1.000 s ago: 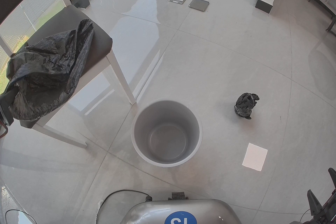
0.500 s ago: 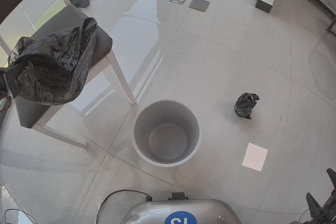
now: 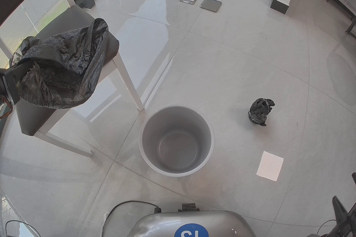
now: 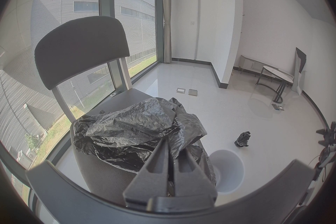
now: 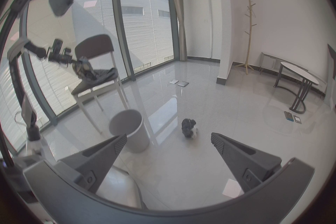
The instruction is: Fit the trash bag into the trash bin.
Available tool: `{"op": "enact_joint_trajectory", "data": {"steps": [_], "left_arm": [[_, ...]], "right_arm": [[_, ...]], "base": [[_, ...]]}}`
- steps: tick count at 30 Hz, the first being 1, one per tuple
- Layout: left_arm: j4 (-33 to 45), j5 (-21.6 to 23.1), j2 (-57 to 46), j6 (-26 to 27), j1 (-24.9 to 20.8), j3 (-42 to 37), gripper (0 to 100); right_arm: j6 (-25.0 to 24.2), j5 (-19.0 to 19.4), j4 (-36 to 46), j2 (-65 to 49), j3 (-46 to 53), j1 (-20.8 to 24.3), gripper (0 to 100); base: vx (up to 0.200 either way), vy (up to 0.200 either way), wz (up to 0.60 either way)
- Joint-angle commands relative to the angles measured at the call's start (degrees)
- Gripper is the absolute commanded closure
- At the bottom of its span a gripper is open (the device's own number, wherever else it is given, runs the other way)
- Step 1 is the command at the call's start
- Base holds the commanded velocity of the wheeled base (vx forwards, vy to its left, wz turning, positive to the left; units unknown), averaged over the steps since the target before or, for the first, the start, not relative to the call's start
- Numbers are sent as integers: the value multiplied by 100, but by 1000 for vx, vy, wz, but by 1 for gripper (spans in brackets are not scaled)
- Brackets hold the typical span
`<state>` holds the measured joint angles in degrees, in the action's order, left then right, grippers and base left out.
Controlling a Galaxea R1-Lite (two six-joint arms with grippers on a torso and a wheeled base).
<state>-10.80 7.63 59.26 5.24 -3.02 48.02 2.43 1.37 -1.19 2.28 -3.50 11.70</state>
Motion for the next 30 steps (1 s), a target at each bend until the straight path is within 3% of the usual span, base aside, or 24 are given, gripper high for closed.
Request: {"op": "enact_joint_trajectory", "data": {"steps": [1,7,11,14,21,30], "left_arm": [[-10,2,51,-50,-269,50,100],[52,-7,139,-14,-445,340,100],[359,2,156,3,-550,691,100],[825,-7,112,-23,-1034,1166,100],[1511,-130,-99,-41,-1833,1746,100],[2355,-157,-213,-76,-2247,2511,100]], "right_arm": [[-972,101,-39,1811,-1707,218,0],[-955,92,533,2251,-1663,939,0],[-621,13,1236,2699,-2067,948,0],[-603,118,1517,3727,-2753,957,0],[-603,373,313,5133,-2867,878,0],[-550,408,-592,6267,-3148,631,0]], "base": [[0,0,0],[0,0,0],[0,0,0],[0,0,0],[0,0,0],[0,0,0]]}}
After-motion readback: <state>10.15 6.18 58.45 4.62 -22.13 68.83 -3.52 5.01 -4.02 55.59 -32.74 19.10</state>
